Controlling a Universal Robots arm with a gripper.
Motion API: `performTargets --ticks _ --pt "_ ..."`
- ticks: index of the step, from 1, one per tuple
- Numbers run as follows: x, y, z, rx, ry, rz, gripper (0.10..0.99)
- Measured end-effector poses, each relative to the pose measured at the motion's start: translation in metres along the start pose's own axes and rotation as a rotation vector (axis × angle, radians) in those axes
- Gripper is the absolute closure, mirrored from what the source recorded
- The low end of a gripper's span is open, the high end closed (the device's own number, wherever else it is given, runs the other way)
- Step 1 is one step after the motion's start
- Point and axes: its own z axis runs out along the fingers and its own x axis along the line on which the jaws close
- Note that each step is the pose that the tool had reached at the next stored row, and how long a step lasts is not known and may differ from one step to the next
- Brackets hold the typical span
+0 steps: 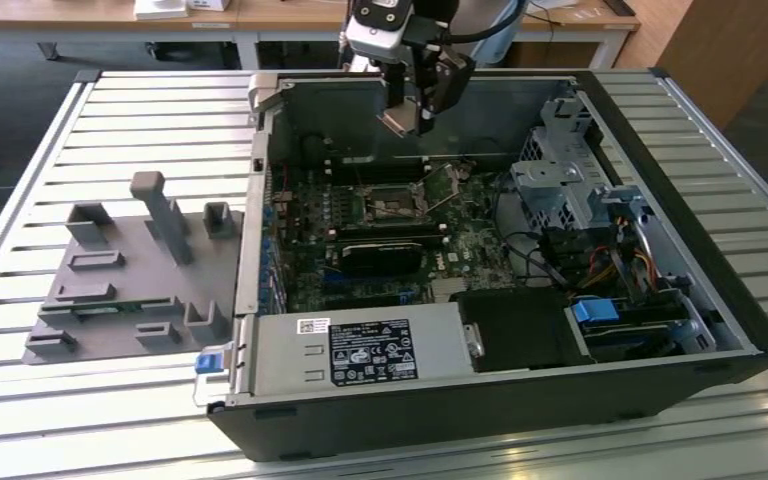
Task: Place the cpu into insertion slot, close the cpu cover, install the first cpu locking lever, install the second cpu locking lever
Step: 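Place the cpu into insertion slot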
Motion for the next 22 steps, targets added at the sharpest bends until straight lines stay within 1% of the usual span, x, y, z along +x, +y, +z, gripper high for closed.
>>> performTargets --ticks 22 --pt "0.0 -0.0001 0.0009 0.002 -0.014 0.14 0.545"
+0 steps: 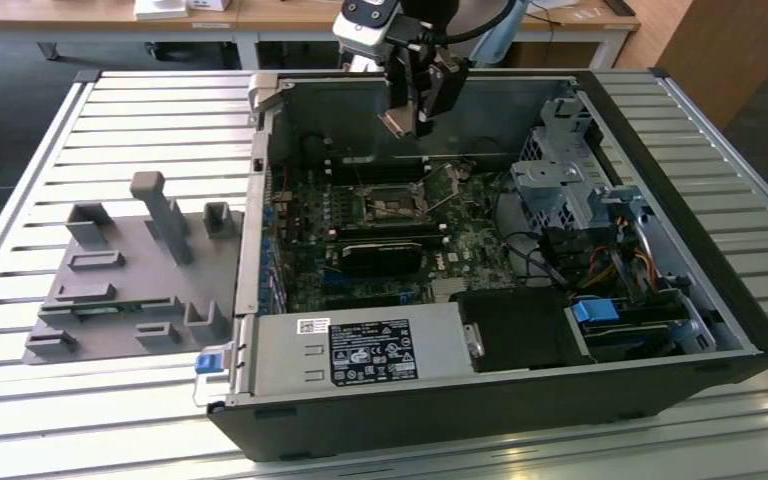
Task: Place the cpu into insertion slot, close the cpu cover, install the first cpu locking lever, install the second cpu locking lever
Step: 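Place the cpu into insertion slot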
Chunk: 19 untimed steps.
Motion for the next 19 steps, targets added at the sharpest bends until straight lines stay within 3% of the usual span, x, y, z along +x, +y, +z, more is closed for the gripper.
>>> performTargets --ticks 19 --pt "0.0 -0.0001 0.0011 0.003 -0.0159 0.136 0.545"
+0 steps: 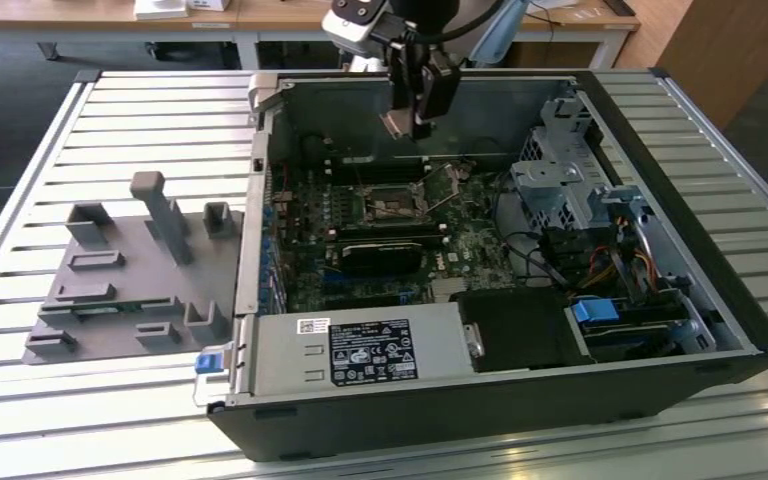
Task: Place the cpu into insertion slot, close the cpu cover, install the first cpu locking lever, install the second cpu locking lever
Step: 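Place the cpu into insertion slot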
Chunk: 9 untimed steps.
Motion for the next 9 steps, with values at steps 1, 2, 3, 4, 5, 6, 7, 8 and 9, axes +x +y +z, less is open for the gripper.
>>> performTargets --ticks 1,2,3,4,5,6,7,8,9 --pt "0.0 0.0 0.0001 0.0 -0.001 0.008 0.545" --pt "0.0 0.0 0.0001 0.0 -0.0019 0.016 0.545" --pt "0.0 0.0 0.0002 0.0 -0.0029 0.024 0.545" --pt "0.0 0.0 0.0002 0.001 -0.0038 0.031 0.545" --pt "0.0 0.0 0.0003 0.001 -0.0048 0.039 0.545" --pt "0.0 0.0 0.0004 0.001 -0.0058 0.048 0.545" --pt "0.0 0.0 0.0005 0.001 -0.0067 0.057 0.545" --pt "0.0 0.0 0.0006 0.001 -0.0076 0.066 0.545" --pt "0.0 0.0 0.0007 0.002 -0.0085 0.076 0.545"
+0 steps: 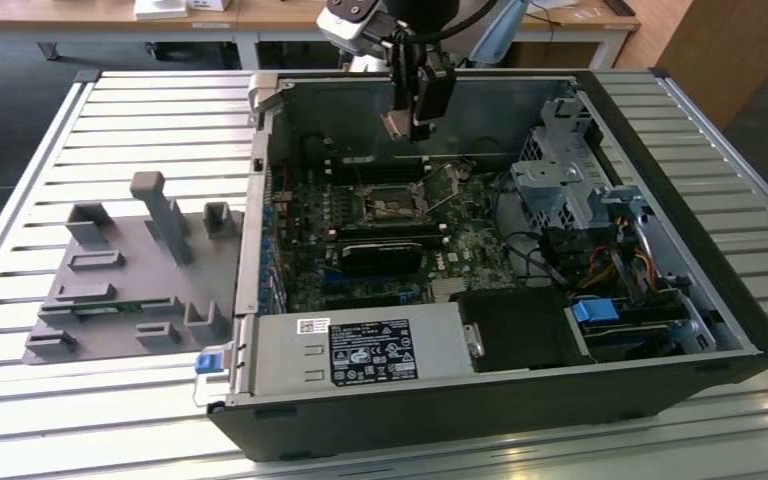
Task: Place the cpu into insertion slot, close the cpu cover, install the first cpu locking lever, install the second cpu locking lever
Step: 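Place the cpu into insertion slot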
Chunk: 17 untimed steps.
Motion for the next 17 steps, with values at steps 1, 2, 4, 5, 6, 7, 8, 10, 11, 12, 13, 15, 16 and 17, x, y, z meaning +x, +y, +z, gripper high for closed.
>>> performTargets --ticks 1,2,4,5,6,7,8,10,11,12,13,15,16,17 --pt "0.0 0.0 0.0001 0.0 -0.0009 0.01 0.545" --pt "0.0 0.0 0.0002 0.0 -0.0019 0.019 0.545" --pt "0.0 0.0 0.0005 0.001 -0.0047 0.039 0.545" --pt "0.0 -0.0001 0.0006 0.001 -0.0064 0.048 0.545" --pt "0.0 -0.0001 0.0009 0.001 -0.0081 0.059 0.545" --pt "0.0 -0.0001 0.0011 0.002 -0.0095 0.07 0.545" --pt "0.0 -0.0001 0.0013 0.002 -0.0109 0.081 0.545" --pt "0.0001 -0.0001 0.0018 0.003 -0.0141 0.099 0.545" --pt "0.0002 -0.0001 0.002 0.003 -0.0155 0.106 0.545" --pt "0.0004 -0.0001 0.0023 0.003 -0.0164 0.113 0.545" --pt "0.0007 -0.0001 0.0027 0.003 -0.0171 0.12 0.545" --pt "0.0015 0.0 0.0036 0.003 -0.0182 0.134 0.545" --pt "0.0022 0.0 0.0044 0.003 -0.0186 0.14 0.545" --pt "0.0028 0.0001 0.0052 0.004 -0.0191 0.146 0.545"
